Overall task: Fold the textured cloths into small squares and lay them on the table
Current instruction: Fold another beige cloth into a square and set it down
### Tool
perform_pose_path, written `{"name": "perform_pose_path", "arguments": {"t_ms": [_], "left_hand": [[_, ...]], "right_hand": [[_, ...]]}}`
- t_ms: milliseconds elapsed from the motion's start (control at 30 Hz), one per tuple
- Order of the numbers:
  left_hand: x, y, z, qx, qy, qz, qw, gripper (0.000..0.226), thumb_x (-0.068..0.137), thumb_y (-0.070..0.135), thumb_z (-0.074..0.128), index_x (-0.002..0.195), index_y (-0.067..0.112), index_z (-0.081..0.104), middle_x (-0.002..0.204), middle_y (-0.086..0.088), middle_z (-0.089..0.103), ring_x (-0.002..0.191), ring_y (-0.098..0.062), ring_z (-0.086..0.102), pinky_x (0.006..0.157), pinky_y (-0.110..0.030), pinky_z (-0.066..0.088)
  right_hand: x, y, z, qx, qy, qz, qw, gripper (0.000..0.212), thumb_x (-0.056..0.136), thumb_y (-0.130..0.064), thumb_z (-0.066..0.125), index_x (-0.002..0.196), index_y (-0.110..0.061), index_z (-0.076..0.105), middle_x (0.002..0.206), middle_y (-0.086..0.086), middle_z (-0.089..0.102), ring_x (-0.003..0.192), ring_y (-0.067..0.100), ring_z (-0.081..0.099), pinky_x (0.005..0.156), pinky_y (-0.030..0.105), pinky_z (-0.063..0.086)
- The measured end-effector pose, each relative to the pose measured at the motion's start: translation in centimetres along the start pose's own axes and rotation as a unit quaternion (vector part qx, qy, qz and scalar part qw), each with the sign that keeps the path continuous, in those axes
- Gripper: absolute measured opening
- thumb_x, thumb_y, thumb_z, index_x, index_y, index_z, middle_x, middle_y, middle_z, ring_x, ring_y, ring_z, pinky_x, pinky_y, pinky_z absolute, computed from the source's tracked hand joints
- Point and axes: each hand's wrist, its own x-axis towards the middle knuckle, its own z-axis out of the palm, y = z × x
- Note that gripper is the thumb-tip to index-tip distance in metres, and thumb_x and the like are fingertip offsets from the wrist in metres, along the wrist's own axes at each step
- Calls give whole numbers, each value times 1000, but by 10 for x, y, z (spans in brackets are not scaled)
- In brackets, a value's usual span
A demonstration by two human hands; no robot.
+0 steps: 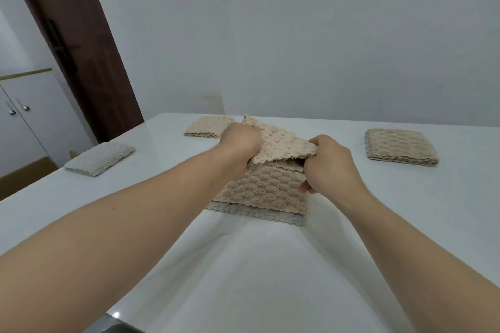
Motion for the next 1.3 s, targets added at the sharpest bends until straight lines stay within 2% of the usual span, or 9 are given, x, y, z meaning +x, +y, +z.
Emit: {"name": "perform_pose_path", "arguments": {"t_ms": [167,300,467,800,933,1000,1100,1200,1300], "left_hand": [[-2,1,-2,30,3,18,999,15,103,22,50,92,11,54,78,0,51,64,-15,49,68,-35,50],[-3,3,-8,53,12,30,998,16,103,22,51,110,8,58,76,0,50,62,-14,47,58,-28,44],[-1,4,-14,66,24,37,997,37,105,20,51,129,-7,55,75,-1,47,61,-14,44,57,-28,42],[2,4,-25,61,38,66,995,36,105,32,51,132,9,54,87,-3,61,70,-21,59,64,-36,52],[0,5,-33,100,36,121,987,36,103,41,52,129,17,58,110,0,68,96,-21,68,90,-46,58],[-1,8,-37,93,34,127,987,32,102,42,53,123,19,61,109,2,70,98,-21,68,91,-47,58],[-4,15,-43,105,49,152,982,29,103,42,53,120,20,61,108,3,69,95,-17,68,87,-41,58],[-14,21,-44,133,46,180,974,30,104,44,51,120,19,59,103,2,68,88,-15,67,80,-39,58],[-27,23,-37,143,27,195,970,31,105,44,50,121,19,57,98,3,67,85,-15,67,75,-36,57]], "right_hand": [[3,-3,0,-16,-24,6,1000,37,83,5,29,103,-4,59,97,15,70,52,27,73,70,55,62],[8,2,1,-105,-48,10,993,39,83,10,32,109,-2,58,85,20,72,59,32,74,68,52,62],[5,10,7,-201,-19,-57,978,46,85,3,37,125,-16,46,100,8,51,72,35,71,72,47,61],[10,14,7,-270,-39,-55,960,29,95,-20,43,123,-14,49,90,10,65,74,32,71,75,43,60],[3,6,4,-107,-161,-42,980,34,99,-40,57,129,-23,54,101,-2,67,64,22,75,63,37,63],[-3,3,2,-27,-227,-31,973,69,90,-56,67,145,-22,44,109,-7,65,73,20,77,70,37,64],[-5,4,0,32,-295,3,955,124,67,-77,65,162,-23,8,132,2,58,87,17,77,83,39,63],[0,5,-1,165,-279,71,943,106,73,-81,51,157,-21,28,125,11,60,93,30,76,84,43,62],[7,2,3,272,-185,151,932,81,94,-74,35,139,-7,47,104,13,66,73,30,72,74,43,62]]}}
